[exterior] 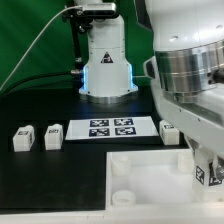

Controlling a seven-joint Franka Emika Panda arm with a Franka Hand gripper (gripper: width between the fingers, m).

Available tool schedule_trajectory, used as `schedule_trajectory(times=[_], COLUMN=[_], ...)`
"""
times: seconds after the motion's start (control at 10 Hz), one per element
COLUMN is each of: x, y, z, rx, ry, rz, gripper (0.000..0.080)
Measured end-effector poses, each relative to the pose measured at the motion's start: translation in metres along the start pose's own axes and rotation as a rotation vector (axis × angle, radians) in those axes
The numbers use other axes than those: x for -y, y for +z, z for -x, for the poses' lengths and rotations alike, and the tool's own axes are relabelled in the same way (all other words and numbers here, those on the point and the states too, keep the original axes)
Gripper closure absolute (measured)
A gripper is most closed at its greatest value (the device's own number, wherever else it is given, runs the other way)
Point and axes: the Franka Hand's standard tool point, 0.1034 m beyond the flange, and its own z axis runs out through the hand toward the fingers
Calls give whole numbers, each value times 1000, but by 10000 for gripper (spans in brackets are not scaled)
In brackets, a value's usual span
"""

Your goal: Assemble one leg

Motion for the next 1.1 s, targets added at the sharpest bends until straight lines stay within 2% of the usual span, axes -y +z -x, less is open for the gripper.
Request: schedule_trajectory(times=[0.4, 0.5, 0.6, 0.7, 0.8, 0.9, 1.0, 1.1], x=[-1, 0, -1, -2, -2, -2, -1, 0], y=[0, 0, 1, 1, 2, -2, -11, -19], z=[1, 1, 1, 1, 2, 7, 13, 16], rx=[2, -8, -8, -8, -8, -5, 5, 13], ry=[360, 347, 337, 336, 334, 328, 320, 311], rz=[-6, -8, -5, -3, -3, -5, -16, -22], gripper=[505, 505, 448, 448, 268, 268, 174, 155])
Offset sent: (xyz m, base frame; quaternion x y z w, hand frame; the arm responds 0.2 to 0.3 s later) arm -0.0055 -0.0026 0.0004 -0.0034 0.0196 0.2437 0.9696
